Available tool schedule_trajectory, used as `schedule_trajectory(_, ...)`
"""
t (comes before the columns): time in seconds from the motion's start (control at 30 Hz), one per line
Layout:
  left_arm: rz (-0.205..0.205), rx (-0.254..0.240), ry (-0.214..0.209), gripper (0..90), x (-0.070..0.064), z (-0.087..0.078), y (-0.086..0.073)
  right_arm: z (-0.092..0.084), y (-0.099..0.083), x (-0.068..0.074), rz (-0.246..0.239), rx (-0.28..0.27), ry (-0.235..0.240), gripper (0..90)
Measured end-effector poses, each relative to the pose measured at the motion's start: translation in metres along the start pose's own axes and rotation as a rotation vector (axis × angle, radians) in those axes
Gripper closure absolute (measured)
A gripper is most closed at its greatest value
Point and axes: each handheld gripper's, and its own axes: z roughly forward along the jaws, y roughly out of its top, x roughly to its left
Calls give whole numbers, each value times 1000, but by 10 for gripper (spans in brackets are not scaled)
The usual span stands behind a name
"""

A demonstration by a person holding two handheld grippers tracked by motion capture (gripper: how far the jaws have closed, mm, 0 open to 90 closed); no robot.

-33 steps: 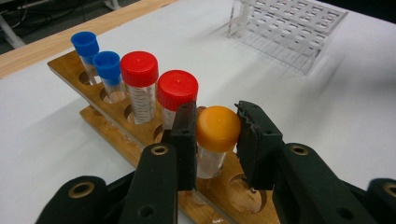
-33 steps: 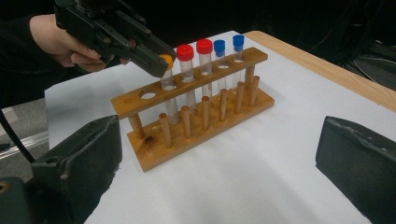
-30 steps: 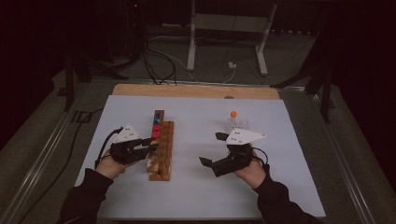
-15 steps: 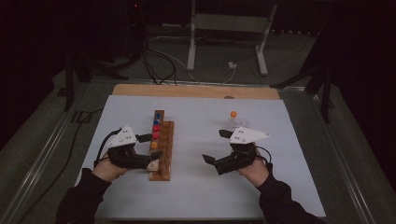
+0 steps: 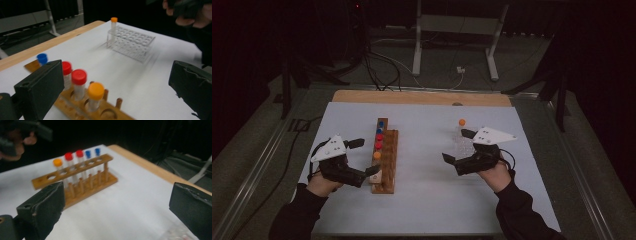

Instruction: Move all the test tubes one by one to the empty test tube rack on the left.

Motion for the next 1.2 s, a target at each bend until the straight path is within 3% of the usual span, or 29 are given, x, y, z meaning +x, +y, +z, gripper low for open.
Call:
schedule_trajectory(0.17,1,9,16,6,4,-5,-8,-3,-3,-19,33,-19,-50,5)
schedule_trajectory(0.33,-9,17,36,6,8,-8,-16,2,-8,-38,55,13,-88,5)
schedule_trajectory(0.67,-15,24,56,6,9,-11,-27,25,-25,-73,112,109,-112,5)
schedule_trajectory(0.97,-7,45,45,6,6,-9,-31,46,-38,-89,140,178,-142,6)
schedule_trajectory(1.2,-10,44,41,6,7,-8,-31,59,-42,-96,139,240,-182,84)
